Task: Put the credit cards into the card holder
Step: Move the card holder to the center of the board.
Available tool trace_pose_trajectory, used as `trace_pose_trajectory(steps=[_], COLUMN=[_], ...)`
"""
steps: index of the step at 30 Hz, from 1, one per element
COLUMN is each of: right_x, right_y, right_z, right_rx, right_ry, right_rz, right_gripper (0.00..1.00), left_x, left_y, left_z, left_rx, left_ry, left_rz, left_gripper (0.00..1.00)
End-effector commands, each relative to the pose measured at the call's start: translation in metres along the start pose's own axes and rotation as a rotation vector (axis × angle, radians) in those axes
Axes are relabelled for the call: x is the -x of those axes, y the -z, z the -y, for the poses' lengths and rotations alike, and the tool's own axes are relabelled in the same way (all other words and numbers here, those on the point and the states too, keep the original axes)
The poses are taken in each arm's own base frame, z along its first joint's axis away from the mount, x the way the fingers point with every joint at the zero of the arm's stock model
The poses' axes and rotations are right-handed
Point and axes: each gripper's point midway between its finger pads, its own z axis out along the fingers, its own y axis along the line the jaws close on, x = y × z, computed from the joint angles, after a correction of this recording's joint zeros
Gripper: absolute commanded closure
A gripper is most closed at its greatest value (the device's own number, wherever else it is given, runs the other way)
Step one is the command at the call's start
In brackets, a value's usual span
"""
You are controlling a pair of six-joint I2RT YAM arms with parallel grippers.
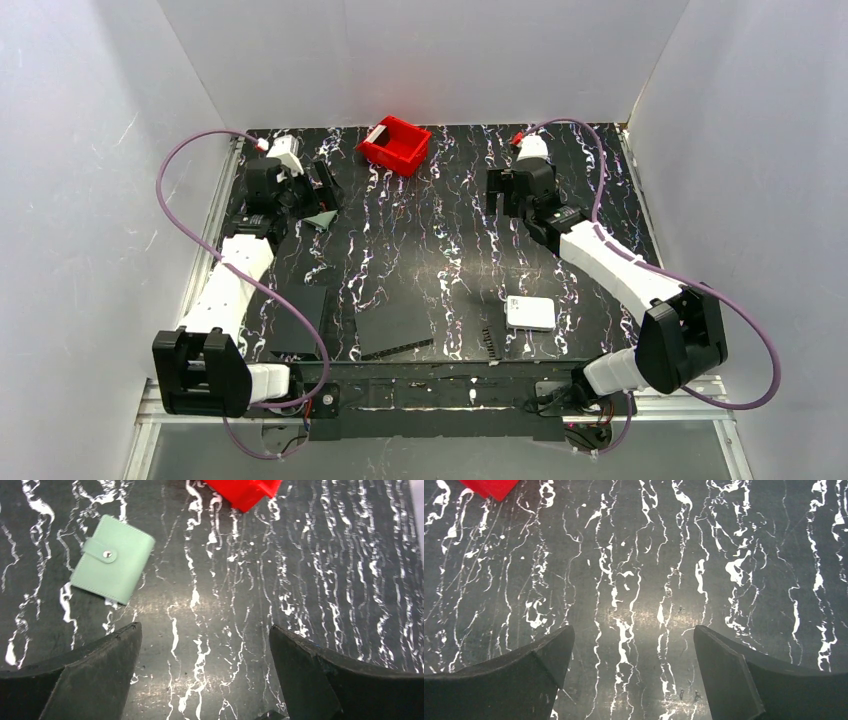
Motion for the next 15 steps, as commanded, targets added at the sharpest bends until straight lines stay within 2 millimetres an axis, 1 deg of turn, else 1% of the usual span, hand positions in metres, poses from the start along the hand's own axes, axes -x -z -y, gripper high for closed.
trace_pose_trajectory(steps=[1, 5, 6, 7, 8, 10, 12, 15], right_x=[0.018, 0.016, 0.015, 0.014, 0.013, 0.01, 0.007, 0.007], right_y=[0.001, -0.003, -0.004, -0.005, -0.006, -0.007, -0.007, -0.009], right_z=[-0.013, -0.021, -0.024, -0.026, -0.028, -0.031, -0.032, -0.032], right_rx=[0.024, 0.054, 0.069, 0.079, 0.087, 0.105, 0.11, 0.102], right_ry=[-0.042, -0.05, -0.05, -0.053, -0.056, -0.058, -0.059, -0.068], right_rz=[0.056, 0.036, 0.032, 0.028, 0.027, 0.02, 0.015, 0.009], right_gripper=[0.02, 0.02, 0.02, 0.02, 0.02, 0.02, 0.02, 0.02], left_x=[0.0, -0.009, -0.011, -0.009, -0.009, -0.007, -0.005, -0.005], left_y=[0.001, -0.006, -0.008, -0.007, -0.008, -0.009, -0.009, -0.01], left_z=[-0.025, -0.046, -0.047, -0.056, -0.06, -0.062, -0.061, -0.069], left_rx=[0.154, 0.232, 0.23, 0.24, 0.239, 0.214, 0.199, 0.235], left_ry=[0.037, 0.161, 0.197, 0.245, 0.281, 0.329, 0.331, 0.334], left_rz=[-0.03, -0.095, -0.108, -0.106, -0.108, -0.108, -0.105, -0.102], left_gripper=[0.02, 0.02, 0.02, 0.02, 0.02, 0.02, 0.02, 0.02])
